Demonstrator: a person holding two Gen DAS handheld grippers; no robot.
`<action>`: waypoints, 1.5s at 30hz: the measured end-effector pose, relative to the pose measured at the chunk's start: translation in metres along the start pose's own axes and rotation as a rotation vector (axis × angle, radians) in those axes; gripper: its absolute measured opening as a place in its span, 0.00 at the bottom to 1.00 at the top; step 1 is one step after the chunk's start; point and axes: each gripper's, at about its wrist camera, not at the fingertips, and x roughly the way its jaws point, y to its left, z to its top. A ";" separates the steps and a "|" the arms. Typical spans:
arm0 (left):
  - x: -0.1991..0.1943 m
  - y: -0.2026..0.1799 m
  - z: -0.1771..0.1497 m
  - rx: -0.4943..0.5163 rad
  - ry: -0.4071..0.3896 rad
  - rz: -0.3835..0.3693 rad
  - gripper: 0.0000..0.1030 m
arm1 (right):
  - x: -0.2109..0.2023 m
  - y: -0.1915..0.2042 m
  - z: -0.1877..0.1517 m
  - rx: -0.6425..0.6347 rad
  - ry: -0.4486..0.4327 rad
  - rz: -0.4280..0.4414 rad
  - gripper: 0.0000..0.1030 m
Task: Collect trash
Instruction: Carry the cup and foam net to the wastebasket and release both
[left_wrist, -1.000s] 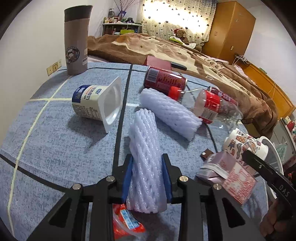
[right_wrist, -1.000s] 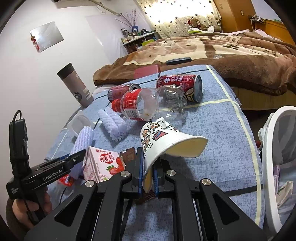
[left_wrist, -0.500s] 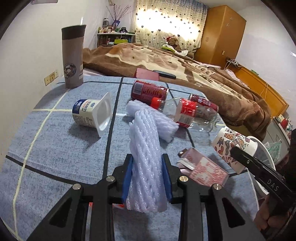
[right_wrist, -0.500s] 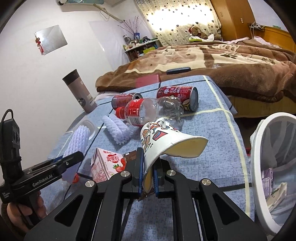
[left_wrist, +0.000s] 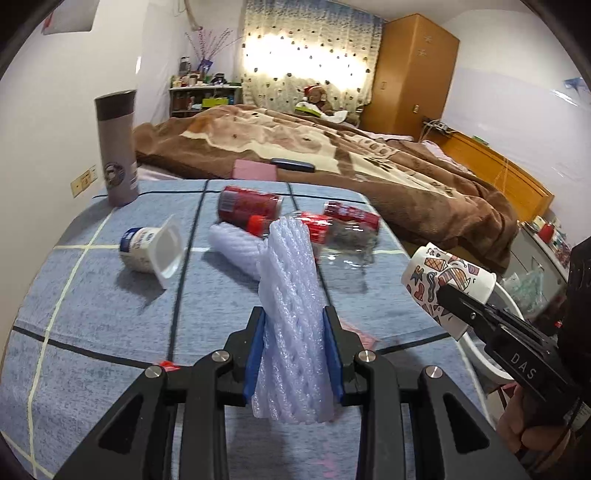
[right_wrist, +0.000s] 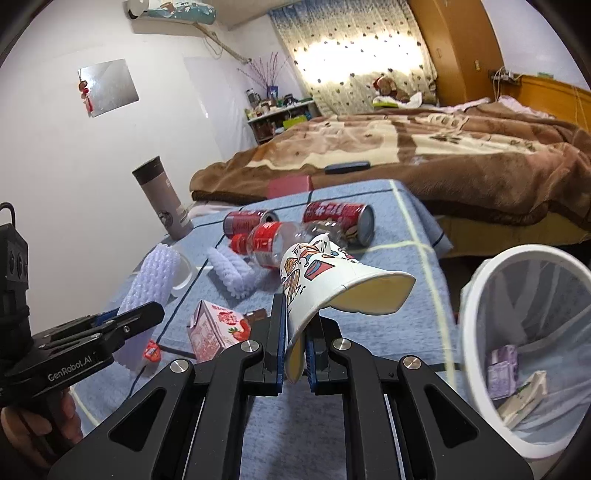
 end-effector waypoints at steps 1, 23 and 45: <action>-0.001 -0.005 0.000 0.010 -0.003 -0.009 0.31 | -0.005 -0.002 0.000 -0.001 -0.010 -0.006 0.09; 0.012 -0.142 0.008 0.207 -0.005 -0.217 0.31 | -0.073 -0.077 0.005 0.058 -0.130 -0.210 0.09; 0.066 -0.240 -0.017 0.322 0.143 -0.341 0.32 | -0.078 -0.157 -0.019 0.157 -0.012 -0.366 0.10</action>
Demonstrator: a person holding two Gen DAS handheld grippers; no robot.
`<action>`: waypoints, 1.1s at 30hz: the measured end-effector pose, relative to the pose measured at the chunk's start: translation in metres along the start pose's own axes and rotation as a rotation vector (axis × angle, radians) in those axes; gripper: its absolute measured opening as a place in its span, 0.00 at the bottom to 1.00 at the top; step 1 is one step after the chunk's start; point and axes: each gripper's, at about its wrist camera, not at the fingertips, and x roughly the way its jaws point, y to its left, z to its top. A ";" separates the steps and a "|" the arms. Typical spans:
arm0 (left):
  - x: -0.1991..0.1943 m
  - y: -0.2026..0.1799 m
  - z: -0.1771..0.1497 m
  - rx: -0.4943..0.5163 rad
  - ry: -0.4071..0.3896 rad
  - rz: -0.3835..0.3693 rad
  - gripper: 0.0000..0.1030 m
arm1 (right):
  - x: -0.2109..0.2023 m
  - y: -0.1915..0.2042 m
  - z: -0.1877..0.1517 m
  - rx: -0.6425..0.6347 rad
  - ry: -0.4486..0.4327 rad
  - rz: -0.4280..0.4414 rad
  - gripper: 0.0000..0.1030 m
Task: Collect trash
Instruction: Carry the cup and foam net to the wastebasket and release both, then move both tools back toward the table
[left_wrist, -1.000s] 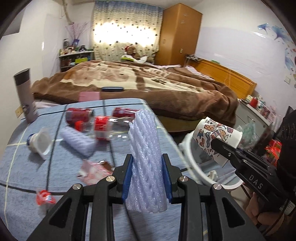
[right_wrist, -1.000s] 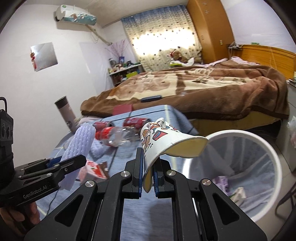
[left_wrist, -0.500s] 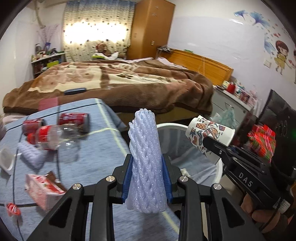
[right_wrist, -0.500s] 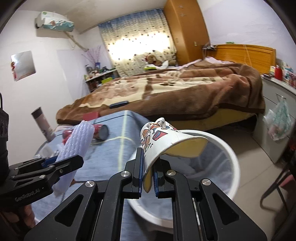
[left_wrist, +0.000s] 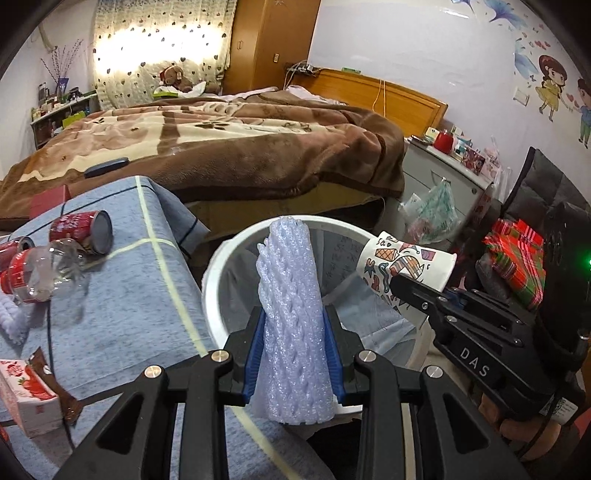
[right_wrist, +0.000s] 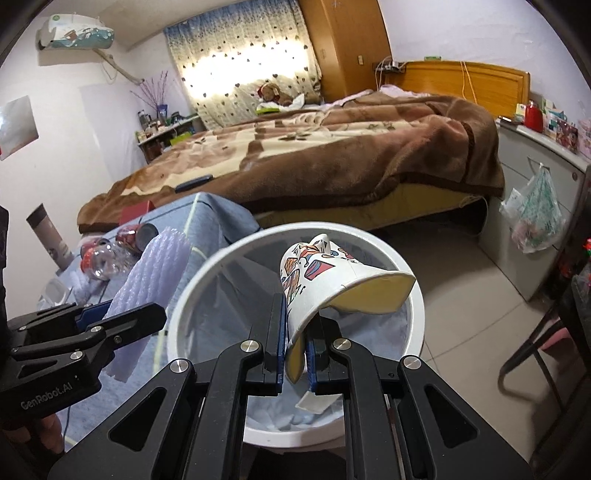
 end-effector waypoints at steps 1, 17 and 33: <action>0.001 -0.001 0.000 0.000 0.006 -0.001 0.35 | -0.001 -0.003 -0.001 -0.001 0.004 -0.004 0.11; -0.017 0.011 -0.005 -0.032 -0.027 0.029 0.63 | -0.005 -0.006 -0.007 -0.023 0.039 -0.044 0.44; -0.065 0.046 -0.024 -0.091 -0.102 0.121 0.64 | -0.017 0.022 -0.005 -0.037 -0.023 0.012 0.44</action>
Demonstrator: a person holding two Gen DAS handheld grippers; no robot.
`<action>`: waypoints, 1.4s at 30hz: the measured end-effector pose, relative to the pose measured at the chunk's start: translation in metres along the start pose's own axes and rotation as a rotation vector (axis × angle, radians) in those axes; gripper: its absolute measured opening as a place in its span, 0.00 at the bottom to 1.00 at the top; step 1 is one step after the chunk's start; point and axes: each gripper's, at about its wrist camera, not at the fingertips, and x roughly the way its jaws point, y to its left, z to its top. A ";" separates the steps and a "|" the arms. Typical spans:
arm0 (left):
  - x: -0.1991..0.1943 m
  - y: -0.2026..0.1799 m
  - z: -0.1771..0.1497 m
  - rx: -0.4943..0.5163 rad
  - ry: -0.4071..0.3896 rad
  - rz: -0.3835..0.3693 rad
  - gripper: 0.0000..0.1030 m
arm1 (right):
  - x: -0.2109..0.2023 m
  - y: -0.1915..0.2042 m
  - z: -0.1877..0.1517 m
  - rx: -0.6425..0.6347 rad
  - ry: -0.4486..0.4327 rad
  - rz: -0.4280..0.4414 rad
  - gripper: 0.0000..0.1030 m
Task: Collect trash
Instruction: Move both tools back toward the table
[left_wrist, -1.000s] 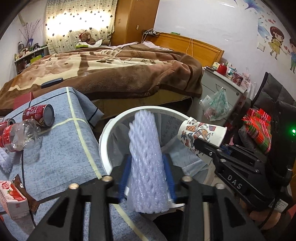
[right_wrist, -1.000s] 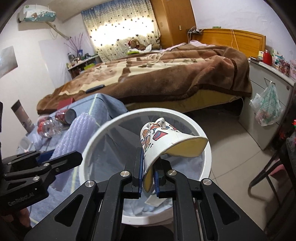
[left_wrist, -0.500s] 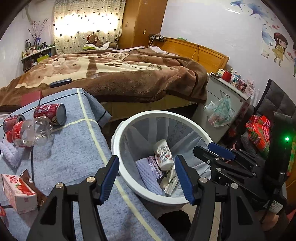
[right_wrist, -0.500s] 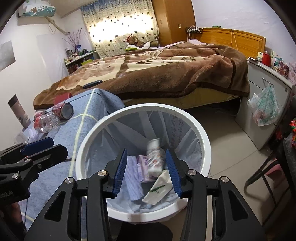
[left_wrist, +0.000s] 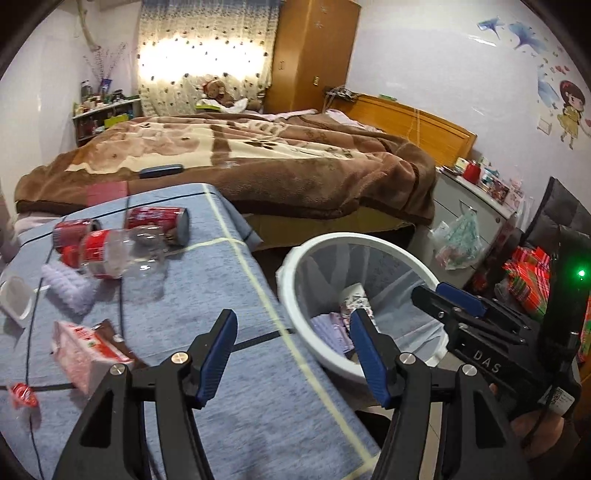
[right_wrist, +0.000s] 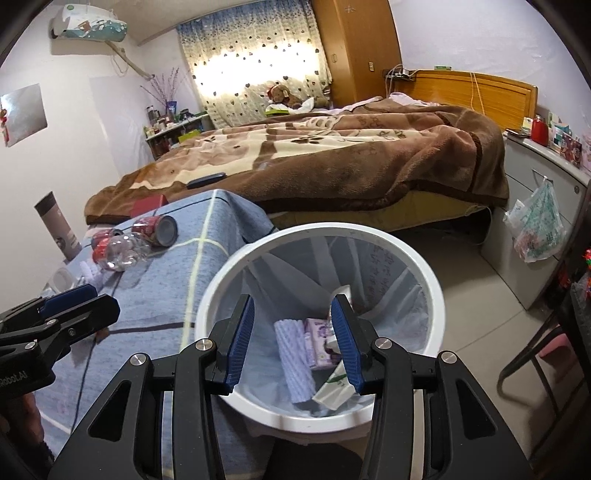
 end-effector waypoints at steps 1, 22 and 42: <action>-0.003 0.003 -0.001 -0.005 -0.004 0.004 0.64 | -0.001 0.002 0.000 -0.001 -0.004 0.003 0.44; -0.066 0.098 -0.044 -0.145 -0.067 0.187 0.67 | 0.003 0.088 -0.007 -0.142 -0.007 0.183 0.44; -0.099 0.202 -0.094 -0.244 -0.006 0.350 0.72 | 0.024 0.191 -0.026 -0.394 0.088 0.403 0.55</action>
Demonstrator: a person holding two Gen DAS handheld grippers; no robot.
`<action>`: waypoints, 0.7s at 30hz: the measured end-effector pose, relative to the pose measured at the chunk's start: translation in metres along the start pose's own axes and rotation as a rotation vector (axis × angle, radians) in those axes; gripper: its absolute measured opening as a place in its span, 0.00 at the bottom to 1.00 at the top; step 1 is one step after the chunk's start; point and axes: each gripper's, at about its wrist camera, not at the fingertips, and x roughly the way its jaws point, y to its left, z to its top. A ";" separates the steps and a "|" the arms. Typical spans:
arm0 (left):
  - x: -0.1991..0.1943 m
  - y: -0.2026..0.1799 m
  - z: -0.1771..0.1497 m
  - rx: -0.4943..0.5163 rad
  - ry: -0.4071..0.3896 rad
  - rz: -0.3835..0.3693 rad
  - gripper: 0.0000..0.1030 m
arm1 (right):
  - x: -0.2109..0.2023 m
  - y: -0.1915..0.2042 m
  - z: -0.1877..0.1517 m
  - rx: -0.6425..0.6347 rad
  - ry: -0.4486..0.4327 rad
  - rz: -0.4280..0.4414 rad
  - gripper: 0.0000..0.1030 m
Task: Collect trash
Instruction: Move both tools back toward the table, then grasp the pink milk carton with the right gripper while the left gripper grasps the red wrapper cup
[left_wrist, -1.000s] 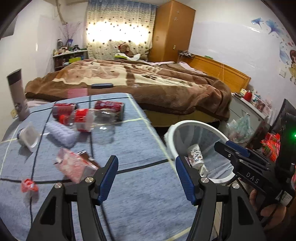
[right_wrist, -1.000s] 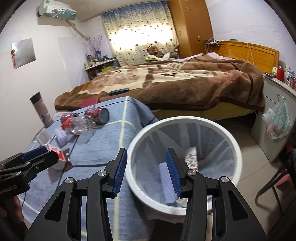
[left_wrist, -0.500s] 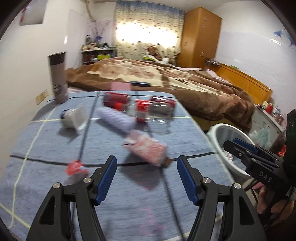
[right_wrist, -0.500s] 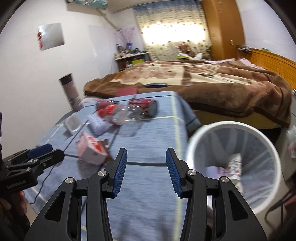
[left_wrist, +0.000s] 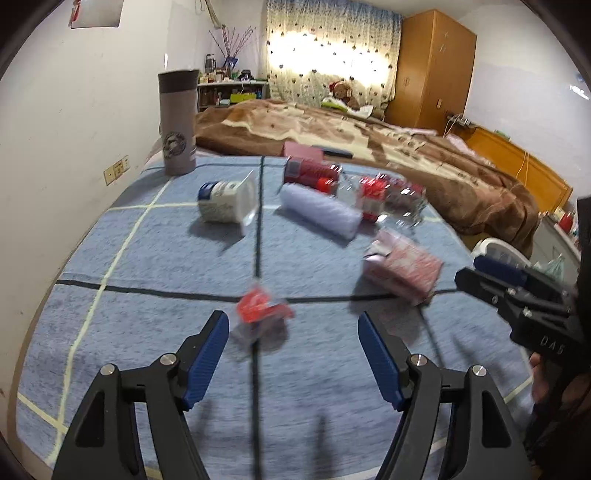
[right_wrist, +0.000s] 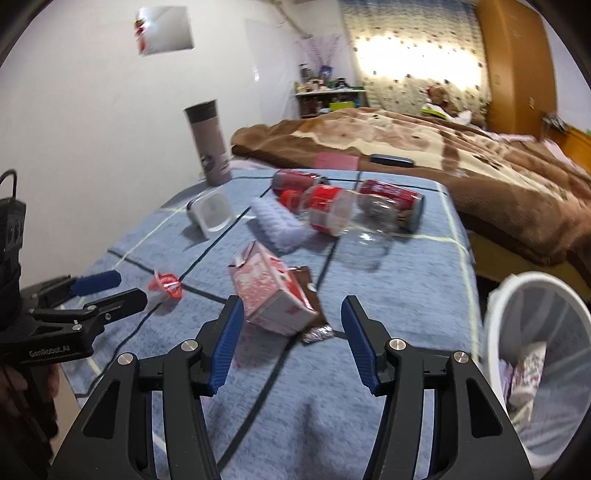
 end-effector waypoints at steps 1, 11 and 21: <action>0.001 0.004 -0.001 -0.002 0.006 0.007 0.73 | 0.004 0.003 0.001 -0.017 0.012 -0.008 0.55; 0.033 0.023 0.002 0.019 0.087 0.002 0.74 | 0.031 0.027 0.006 -0.138 0.081 -0.055 0.55; 0.055 0.031 0.013 0.075 0.127 0.002 0.74 | 0.048 0.027 0.007 -0.112 0.145 -0.095 0.55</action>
